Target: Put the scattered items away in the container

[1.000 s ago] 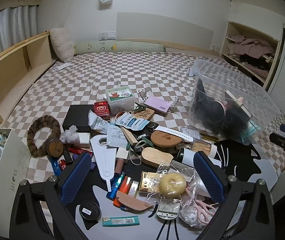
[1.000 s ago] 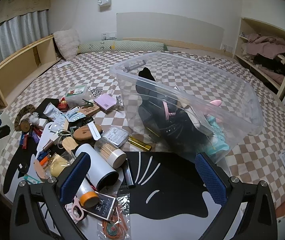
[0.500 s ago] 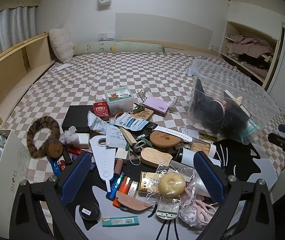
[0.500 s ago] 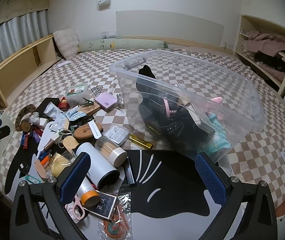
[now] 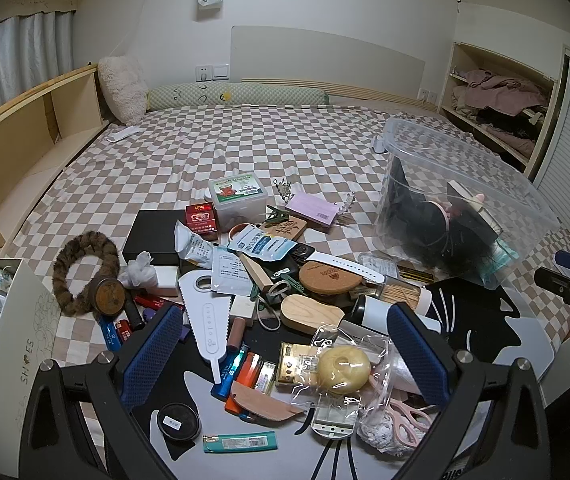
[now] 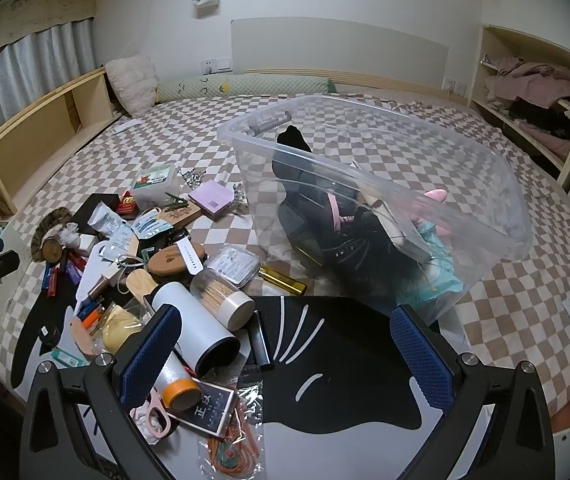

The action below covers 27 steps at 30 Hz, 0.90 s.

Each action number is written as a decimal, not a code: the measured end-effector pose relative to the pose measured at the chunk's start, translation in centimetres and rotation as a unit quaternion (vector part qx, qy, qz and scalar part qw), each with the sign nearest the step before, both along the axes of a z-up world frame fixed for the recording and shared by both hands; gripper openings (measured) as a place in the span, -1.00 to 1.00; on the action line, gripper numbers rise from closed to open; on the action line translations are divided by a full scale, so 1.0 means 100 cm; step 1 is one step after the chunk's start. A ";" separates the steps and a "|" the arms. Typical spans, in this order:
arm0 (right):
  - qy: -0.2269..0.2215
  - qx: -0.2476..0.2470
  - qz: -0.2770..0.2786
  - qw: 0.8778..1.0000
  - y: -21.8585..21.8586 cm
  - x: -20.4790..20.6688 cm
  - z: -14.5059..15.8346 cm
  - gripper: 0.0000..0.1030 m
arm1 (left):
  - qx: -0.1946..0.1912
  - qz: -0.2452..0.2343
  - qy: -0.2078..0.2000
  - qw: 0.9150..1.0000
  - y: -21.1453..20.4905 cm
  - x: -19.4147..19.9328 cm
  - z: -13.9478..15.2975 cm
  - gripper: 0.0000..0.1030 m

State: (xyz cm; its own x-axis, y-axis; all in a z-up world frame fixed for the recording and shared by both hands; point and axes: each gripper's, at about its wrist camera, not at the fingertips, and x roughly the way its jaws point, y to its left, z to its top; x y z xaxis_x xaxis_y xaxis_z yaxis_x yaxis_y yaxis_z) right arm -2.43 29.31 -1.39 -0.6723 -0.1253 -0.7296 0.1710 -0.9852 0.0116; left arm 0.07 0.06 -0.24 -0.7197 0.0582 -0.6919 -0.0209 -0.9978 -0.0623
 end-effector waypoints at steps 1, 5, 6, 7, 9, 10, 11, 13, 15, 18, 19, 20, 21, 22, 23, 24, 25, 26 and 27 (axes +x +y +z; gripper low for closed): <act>0.000 0.000 -0.001 1.000 0.000 0.000 0.000 1.00 | 0.000 0.000 0.000 1.000 0.000 0.000 0.000 1.00; -0.001 -0.001 0.001 1.000 0.001 0.000 0.000 1.00 | 0.000 0.000 -0.001 1.000 0.001 -0.001 0.000 1.00; -0.002 -0.001 0.002 1.000 0.001 -0.001 0.000 1.00 | 0.000 0.000 -0.002 1.000 0.001 -0.001 0.000 1.00; -0.003 -0.001 0.002 1.000 0.001 -0.001 0.000 1.00 | 0.001 -0.001 -0.002 1.000 0.002 -0.001 0.000 1.00; -0.004 -0.002 0.002 1.000 0.002 -0.001 0.000 1.00 | 0.000 0.000 -0.002 1.000 0.002 -0.001 0.000 1.00; -0.004 -0.002 0.002 1.000 0.002 -0.001 0.000 1.00 | 0.000 0.000 -0.003 1.000 0.001 -0.001 0.000 1.00; -0.005 -0.003 0.001 1.000 0.002 -0.001 0.000 1.00 | 0.000 0.000 -0.004 1.000 0.001 -0.001 0.000 1.00; -0.006 -0.004 0.001 1.000 0.003 -0.001 0.000 1.00 | 0.002 0.001 -0.005 1.000 0.000 -0.002 -0.001 1.00; -0.007 -0.005 0.000 1.000 0.003 -0.002 0.000 1.00 | 0.003 0.001 -0.005 1.000 0.000 -0.002 0.000 1.00; -0.008 -0.005 0.000 1.000 0.003 -0.002 -0.001 1.00 | 0.005 -0.001 -0.006 1.000 0.001 -0.002 0.000 1.00; -0.008 -0.005 0.000 1.000 0.003 -0.002 -0.001 1.00 | 0.005 -0.002 -0.006 1.000 0.001 -0.002 -0.001 1.00; -0.009 -0.006 0.000 1.000 0.003 -0.002 -0.001 1.00 | 0.005 -0.002 -0.006 1.000 0.001 -0.002 -0.001 1.00; -0.010 -0.006 0.001 1.000 0.003 -0.002 -0.002 1.00 | 0.005 -0.003 -0.006 1.000 0.002 -0.002 -0.001 1.00; -0.010 -0.007 0.002 1.000 0.003 -0.002 -0.002 1.00 | 0.005 -0.003 -0.006 1.000 0.002 -0.002 -0.001 1.00; -0.011 -0.007 0.002 1.000 0.003 -0.002 -0.002 1.00 | 0.005 -0.003 -0.006 1.000 0.001 -0.002 -0.001 1.00; -0.011 -0.007 0.002 1.000 0.003 -0.002 -0.002 1.00 | 0.006 -0.004 -0.006 1.000 0.000 -0.002 -0.001 1.00; -0.012 -0.007 0.002 1.000 0.003 -0.002 -0.002 1.00 | 0.006 -0.004 -0.007 1.000 0.000 -0.002 -0.001 1.00; -0.012 -0.007 0.003 1.000 0.002 -0.002 -0.002 1.00 | 0.008 -0.005 -0.007 1.000 0.000 -0.002 -0.002 1.00; -0.012 -0.007 0.002 1.000 0.002 -0.002 -0.002 1.00 | 0.010 -0.005 -0.008 1.000 -0.001 -0.002 -0.002 1.00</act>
